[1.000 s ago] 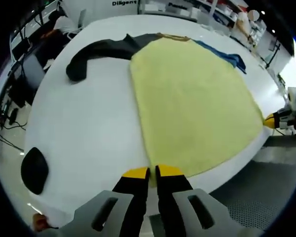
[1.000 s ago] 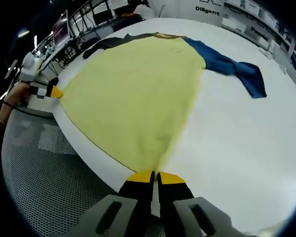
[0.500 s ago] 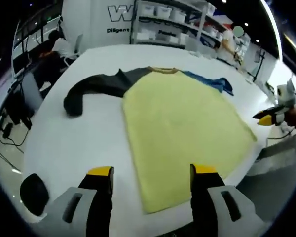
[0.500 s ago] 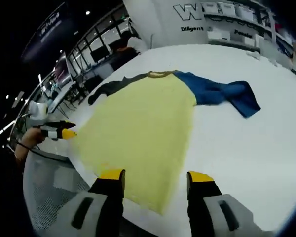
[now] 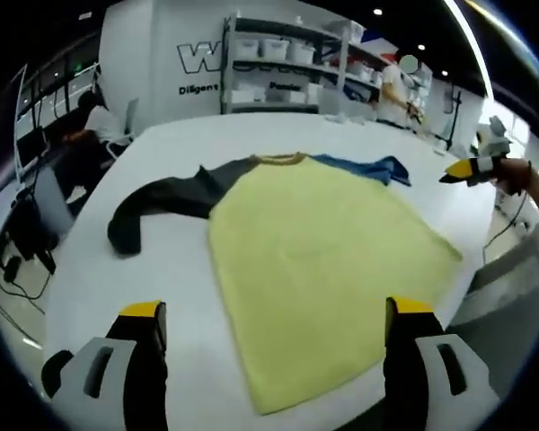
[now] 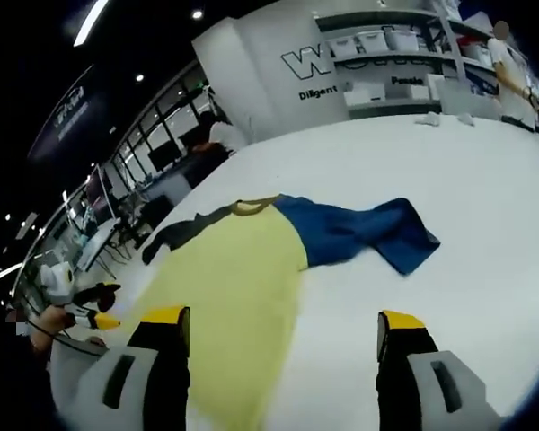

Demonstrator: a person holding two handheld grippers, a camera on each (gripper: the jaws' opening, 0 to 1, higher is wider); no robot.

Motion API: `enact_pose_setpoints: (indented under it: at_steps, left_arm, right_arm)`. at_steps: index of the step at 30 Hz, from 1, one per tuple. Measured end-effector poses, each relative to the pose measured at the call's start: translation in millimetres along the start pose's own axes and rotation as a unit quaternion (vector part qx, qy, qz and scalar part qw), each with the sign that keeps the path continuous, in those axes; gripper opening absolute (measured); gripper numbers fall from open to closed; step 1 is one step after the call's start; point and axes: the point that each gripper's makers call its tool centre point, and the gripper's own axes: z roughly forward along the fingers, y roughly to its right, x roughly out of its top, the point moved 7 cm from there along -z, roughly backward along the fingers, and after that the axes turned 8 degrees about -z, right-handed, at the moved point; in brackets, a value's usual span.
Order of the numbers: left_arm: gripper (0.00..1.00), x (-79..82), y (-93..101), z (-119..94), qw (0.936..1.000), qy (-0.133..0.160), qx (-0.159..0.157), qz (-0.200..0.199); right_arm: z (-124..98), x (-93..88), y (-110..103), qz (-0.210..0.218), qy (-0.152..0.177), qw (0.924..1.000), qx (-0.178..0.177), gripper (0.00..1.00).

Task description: Fold the garment on the visible template until the final outline fits inside the template.

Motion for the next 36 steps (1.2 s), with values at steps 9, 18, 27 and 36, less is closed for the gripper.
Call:
enact_pose_setpoints:
  at_steps: [9,18,27,36]
  left_arm:
    - [0.99,-0.6,-1.1,-1.6,0.9999,0.003,-0.004,-0.014]
    - [0.99,-2.1,4.0,-1.4,0.9998,-0.003,-0.008,-0.015]
    - [0.99,2.4,4.1,-2.8,0.9998,0.016,-0.007,-0.014]
    - [0.99,6.3,5.6,-2.6,0.9995,0.029,-0.013,-0.005]
  right_arm:
    - [16.9,8.7,42.4,0.016,-0.012,0.9985,-0.050,0.86]
    - [34.5,8.9,80.4,0.090,0.004,0.9932,-0.073,0.77]
    - [55.2,5.0,104.3,0.081,-0.002,0.9887,-0.126,0.60]
    - [68.5,-0.4,107.6,0.088,-0.024,0.9818,-0.166,0.40]
